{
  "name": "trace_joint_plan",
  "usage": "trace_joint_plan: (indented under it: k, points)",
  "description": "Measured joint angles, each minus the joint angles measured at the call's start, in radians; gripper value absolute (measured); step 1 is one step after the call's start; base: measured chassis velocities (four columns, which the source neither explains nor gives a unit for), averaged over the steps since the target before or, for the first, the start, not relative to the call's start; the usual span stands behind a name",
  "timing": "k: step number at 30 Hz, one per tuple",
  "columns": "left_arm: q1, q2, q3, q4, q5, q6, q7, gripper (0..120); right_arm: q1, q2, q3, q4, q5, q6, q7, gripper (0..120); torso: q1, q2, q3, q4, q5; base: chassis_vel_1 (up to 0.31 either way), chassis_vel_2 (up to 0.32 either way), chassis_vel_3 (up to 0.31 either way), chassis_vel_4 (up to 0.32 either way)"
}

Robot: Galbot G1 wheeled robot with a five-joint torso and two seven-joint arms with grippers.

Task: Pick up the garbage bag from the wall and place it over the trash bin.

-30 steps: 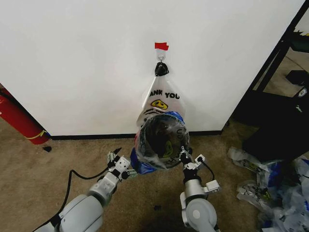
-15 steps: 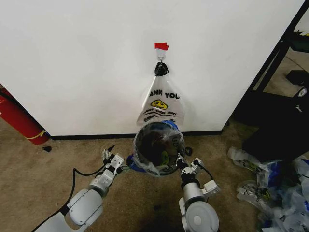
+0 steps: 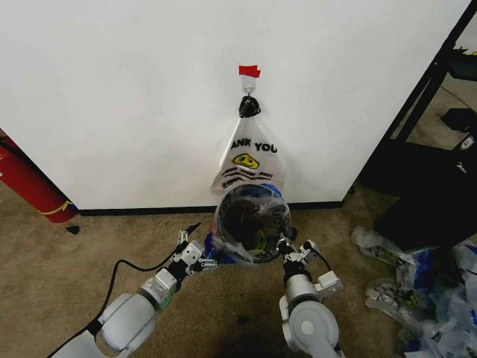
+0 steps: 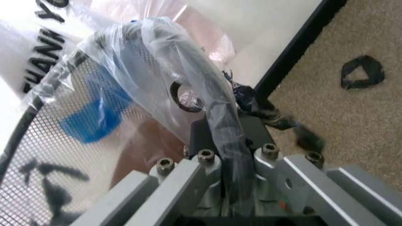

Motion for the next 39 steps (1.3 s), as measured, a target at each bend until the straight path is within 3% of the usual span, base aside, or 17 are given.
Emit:
trace_joint_plan:
  k: [7, 14, 30, 39]
  points:
    - [0.013, 0.015, -0.032, -0.009, 0.126, 0.102, 0.061, 100, 0.005, -0.008, -0.001, -0.025, -0.088, 0.043, -0.083, 0, 0.000, 0.000, 0.000, 0.0001, 0.0002, 0.000, 0.000, 0.000, 0.000]
    - [0.020, 0.020, -0.057, -0.018, 0.162, 0.150, 0.136, 100, 0.019, -0.020, 0.009, -0.037, -0.110, 0.065, -0.139, 0, 0.000, 0.000, 0.000, 0.0001, 0.0000, 0.000, 0.000, 0.000, 0.000]
    - [0.022, 0.005, -0.058, -0.043, 0.123, 0.210, 0.128, 100, -0.005, -0.029, 0.011, -0.007, -0.067, 0.063, -0.122, 0, 0.000, 0.000, 0.000, 0.0000, 0.0000, 0.000, 0.000, 0.000, 0.000]
    - [0.034, -0.014, -0.059, -0.127, -0.035, 0.287, 0.101, 100, 0.002, -0.024, 0.010, -0.015, -0.067, 0.063, -0.120, 0, 0.000, 0.000, 0.000, 0.0001, 0.0002, 0.000, 0.000, 0.000, 0.000]
